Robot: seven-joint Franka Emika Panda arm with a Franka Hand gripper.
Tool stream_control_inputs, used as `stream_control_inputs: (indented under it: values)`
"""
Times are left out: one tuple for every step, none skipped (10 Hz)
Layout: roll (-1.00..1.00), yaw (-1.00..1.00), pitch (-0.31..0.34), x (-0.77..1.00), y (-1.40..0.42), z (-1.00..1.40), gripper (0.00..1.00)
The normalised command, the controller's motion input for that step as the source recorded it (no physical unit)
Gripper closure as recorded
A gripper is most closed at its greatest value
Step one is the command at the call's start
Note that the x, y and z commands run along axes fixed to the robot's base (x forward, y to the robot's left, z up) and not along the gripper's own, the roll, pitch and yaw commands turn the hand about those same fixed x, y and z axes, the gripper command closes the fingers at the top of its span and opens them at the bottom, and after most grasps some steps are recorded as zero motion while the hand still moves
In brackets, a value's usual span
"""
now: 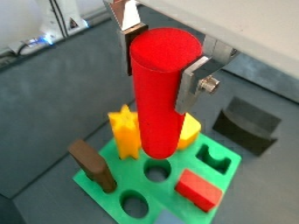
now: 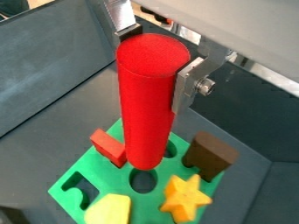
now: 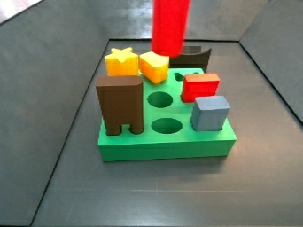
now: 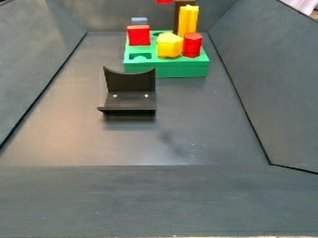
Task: Pick up the round object. Move up. Place the round object on the fixture. Regrasp the round object. Move to above the board. Insert the round object.
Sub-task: Insert the round object.
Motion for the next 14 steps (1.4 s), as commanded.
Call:
stream_control_inputs:
  values:
    - [0.00, -0.21, -0.066, 0.34, 0.00, -0.49, 1.00]
    - [0.00, -0.15, -0.077, 0.00, 0.00, -0.51, 1.00]
    - [-0.08, -0.11, -0.089, -0.03, 0.05, -0.58, 1.00]
    - [-0.08, -0.11, -0.091, 0.00, 0.06, -0.58, 1.00]
    - [0.00, -0.13, -0.081, -0.10, 0.09, -0.58, 1.00]
    - [-0.01, -0.11, -0.077, -0.18, 0.05, -0.54, 1.00]
    - [-0.04, -0.12, -0.053, -0.22, 0.06, -0.52, 1.00]
    - [-0.07, -0.12, -0.027, -0.17, 0.05, -0.51, 1.00]
    - [-0.07, -0.09, -0.031, -0.02, 0.02, -0.49, 1.00]
    - [-0.07, -0.09, -0.027, 0.00, 0.04, -0.49, 1.00]
    - [-0.10, -0.08, -0.007, 0.00, 0.07, -0.45, 1.00]
    - [-0.04, -0.07, -0.001, 0.00, 0.10, -0.35, 1.00]
    - [-0.04, -0.07, -0.009, -0.06, 0.17, -0.33, 1.00]
    - [-0.02, -0.08, -0.010, -0.18, 0.13, -0.29, 1.00]
